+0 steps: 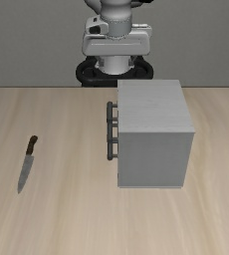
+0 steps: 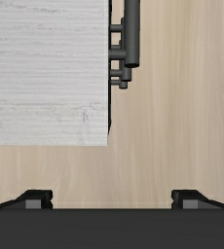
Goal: Pick up the knife and place it on the top of the cabinet
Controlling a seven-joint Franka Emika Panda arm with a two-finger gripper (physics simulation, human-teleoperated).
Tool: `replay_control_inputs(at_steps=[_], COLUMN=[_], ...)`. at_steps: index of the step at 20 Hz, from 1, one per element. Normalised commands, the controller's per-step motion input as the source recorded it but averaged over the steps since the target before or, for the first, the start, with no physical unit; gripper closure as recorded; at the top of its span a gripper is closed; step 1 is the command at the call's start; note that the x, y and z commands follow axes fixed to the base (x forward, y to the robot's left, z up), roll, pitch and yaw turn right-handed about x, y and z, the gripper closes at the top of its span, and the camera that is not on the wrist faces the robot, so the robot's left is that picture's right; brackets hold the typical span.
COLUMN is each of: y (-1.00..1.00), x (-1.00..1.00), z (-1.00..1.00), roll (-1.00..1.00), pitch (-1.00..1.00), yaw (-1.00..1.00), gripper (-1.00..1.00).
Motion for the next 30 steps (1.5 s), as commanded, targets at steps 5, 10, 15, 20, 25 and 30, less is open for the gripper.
replay_control_inputs(at_steps=[5, 10, 15, 20, 25, 30], y=[-1.00, -1.00, -1.00, -1.00, -0.20, 0.00], x=[0.00, 0.00, 0.00, 0.00, 0.80, 1.00], z=[0.00, 0.00, 0.00, 0.00, 0.00, 0.00], roll=[0.00, 0.00, 0.00, 0.00, 0.00, 0.00], pitch=[0.00, 0.00, 0.00, 0.00, 0.00, 0.00], yaw=[0.00, 0.00, 0.00, 0.00, 0.00, 0.00], gripper=[-1.00, -1.00, -1.00, -1.00, -1.00, -1.00])
